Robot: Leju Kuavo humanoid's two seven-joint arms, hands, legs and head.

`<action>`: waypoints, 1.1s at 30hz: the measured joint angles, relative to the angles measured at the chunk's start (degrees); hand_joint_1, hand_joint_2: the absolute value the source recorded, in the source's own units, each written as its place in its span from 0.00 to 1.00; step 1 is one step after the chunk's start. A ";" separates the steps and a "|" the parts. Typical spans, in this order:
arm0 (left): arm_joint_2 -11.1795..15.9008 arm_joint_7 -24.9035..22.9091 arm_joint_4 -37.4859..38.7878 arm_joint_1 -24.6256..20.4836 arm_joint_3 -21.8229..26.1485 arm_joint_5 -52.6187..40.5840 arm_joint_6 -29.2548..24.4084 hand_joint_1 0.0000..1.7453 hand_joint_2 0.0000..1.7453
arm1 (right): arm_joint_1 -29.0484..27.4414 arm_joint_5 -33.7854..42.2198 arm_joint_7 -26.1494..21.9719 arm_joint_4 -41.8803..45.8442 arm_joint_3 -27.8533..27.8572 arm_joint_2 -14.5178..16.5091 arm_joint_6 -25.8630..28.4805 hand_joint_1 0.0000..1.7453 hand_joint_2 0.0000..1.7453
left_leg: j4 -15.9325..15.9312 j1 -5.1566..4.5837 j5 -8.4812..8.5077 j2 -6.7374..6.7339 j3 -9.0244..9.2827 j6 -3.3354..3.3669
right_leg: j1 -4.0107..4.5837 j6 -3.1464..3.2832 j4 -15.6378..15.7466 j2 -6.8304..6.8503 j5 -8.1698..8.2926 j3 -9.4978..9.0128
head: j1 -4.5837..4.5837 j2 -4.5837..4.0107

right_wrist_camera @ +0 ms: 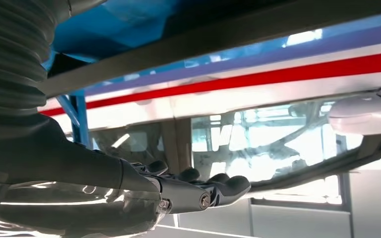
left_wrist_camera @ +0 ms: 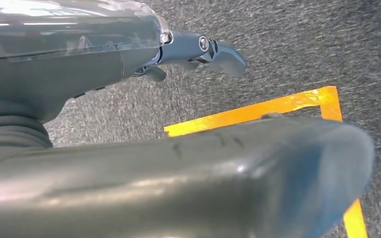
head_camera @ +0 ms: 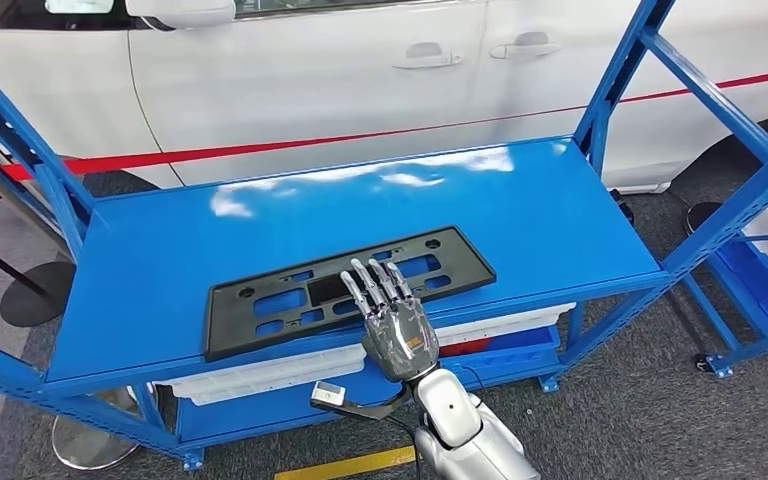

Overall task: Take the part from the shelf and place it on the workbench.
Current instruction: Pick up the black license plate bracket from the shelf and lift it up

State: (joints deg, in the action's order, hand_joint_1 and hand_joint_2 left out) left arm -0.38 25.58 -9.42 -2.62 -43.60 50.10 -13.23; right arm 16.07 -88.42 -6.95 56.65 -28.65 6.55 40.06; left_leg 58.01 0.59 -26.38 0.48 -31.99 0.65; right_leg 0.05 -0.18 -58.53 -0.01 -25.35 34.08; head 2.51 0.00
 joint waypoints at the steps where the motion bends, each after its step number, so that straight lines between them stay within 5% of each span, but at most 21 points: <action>1: -0.01 -0.04 0.00 -0.02 -0.09 -0.02 0.03 0.00 0.00 | -0.02 -0.02 0.08 0.00 0.00 -0.01 0.00 0.00 1.00 | -0.06 -0.03 -0.04 -0.03 0.01 -0.34 | 0.11 0.14 0.19 -0.05 -0.10 -0.04 | 0.00 0.00; 4: 0.01 -0.08 0.00 -0.09 -0.36 -0.12 0.05 0.00 0.00 | 0.05 -0.07 0.21 0.02 0.01 -0.02 0.00 0.00 1.00 | 1.42 0.03 -1.32 -0.16 -0.44 -1.25 | -0.30 0.97 0.94 -0.07 0.11 -0.49 | 0.01 0.00; 7: 0.01 -0.09 0.00 -0.06 -0.48 -0.13 0.10 0.00 0.00 | 0.09 -0.08 0.26 -0.02 0.02 -0.02 0.00 0.00 1.00 | 11.57 0.25 -6.39 -0.18 -5.19 -1.97 | -0.45 1.66 1.29 0.16 0.02 -0.89 | 0.01 0.00; 9: 0.01 -0.10 0.00 -0.02 -0.50 -0.13 0.15 0.00 0.00 | 0.01 -0.08 0.25 -0.12 0.02 -0.02 0.00 0.00 1.00 | 16.60 0.40 -7.51 -0.19 -7.91 -2.34 | -0.40 1.73 1.25 0.16 -0.14 -0.99 | 0.01 0.00; 10: 0.01 -0.10 0.00 0.00 -0.51 -0.13 0.16 0.00 0.00 | -0.01 -0.05 0.25 -0.20 0.02 -0.02 0.00 0.00 1.00 | 15.92 0.49 -6.31 -0.20 -7.74 -2.44 | -0.41 1.67 1.21 0.10 -0.26 -1.12 | 0.01 0.00; 12: 0.05 -0.12 0.00 0.00 -0.51 -0.13 0.19 0.00 0.00 | -0.01 0.05 0.24 -0.30 0.02 -0.02 0.00 0.00 1.00 | 8.61 0.66 -1.87 -0.29 -4.51 -2.42 | -0.46 1.33 1.02 -0.05 -0.67 -1.58 | 0.01 0.00; 14: 0.10 -0.12 0.00 -0.07 -0.52 -0.13 0.23 0.00 0.00 | 0.05 0.14 0.23 -0.36 0.02 -0.03 0.00 0.00 1.00 | 1.89 0.57 0.52 -0.33 -1.41 -2.02 | -0.27 0.74 0.64 -0.12 -1.10 -1.72 | 0.00 0.00; 19: -0.03 -0.16 0.00 -0.10 -0.62 -0.14 0.57 0.00 0.00 | 0.19 0.19 0.21 -0.48 0.02 -0.04 0.01 0.00 1.00 | 0.00 0.51 0.40 -0.17 -0.50 -0.13 | -0.25 -0.76 -0.69 -0.06 -2.20 -1.22 | 0.00 0.00; 22: -0.09 -0.20 0.00 -0.21 -0.64 -0.15 0.60 0.00 0.00 | 0.26 0.31 0.21 -0.62 0.02 -0.10 0.02 0.00 1.00 | -0.26 0.58 0.26 -0.26 -0.13 0.75 | -0.48 -1.38 -10.11 -0.04 -6.51 3.59 | 0.00 0.00; 24: -0.08 -0.24 0.00 -0.20 -0.65 -0.15 0.58 0.00 0.00 | 0.14 0.36 0.21 -0.90 0.02 -0.23 0.02 0.00 1.00 | -0.23 0.51 0.00 -0.21 0.08 0.88 | -0.61 -1.56 -15.88 -0.03 -7.64 7.24 | 0.00 0.00; 26: -0.11 -0.31 0.00 -0.17 -0.67 -0.14 0.55 0.00 0.00 | 0.12 0.42 0.21 -1.18 0.02 -0.36 0.02 0.00 1.00 | -0.22 0.50 -0.44 -0.07 0.65 0.75 | -0.70 -1.41 -13.43 -0.03 -4.44 6.92 | 0.00 0.00; 29: -0.24 -0.56 0.00 -0.29 -0.70 -0.09 0.52 0.00 0.00 | 0.47 0.47 0.21 -1.56 0.01 -0.42 0.01 0.00 1.00 | -0.21 0.37 -1.34 0.04 1.59 0.09 | -0.43 -0.59 -2.60 -0.03 0.95 2.20 | 0.00 0.00; 33: -0.27 -0.82 0.00 -0.48 -0.73 0.17 0.49 0.00 0.00 | 0.79 0.67 0.21 -2.04 0.02 -0.44 0.02 0.00 1.00 | -0.44 0.32 -2.04 -0.13 1.93 -1.25 | -0.18 0.42 0.13 -0.13 0.52 1.02 | 0.00 0.00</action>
State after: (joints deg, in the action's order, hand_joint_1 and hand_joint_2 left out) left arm -0.66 24.76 -9.42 -3.10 -44.33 50.27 -12.74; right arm 16.86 -87.76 -6.73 54.61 -28.64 6.11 40.08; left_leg 57.57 0.91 -28.42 0.35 -30.06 -0.60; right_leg -0.13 0.24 -58.40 -0.14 -24.83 35.10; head 2.51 0.00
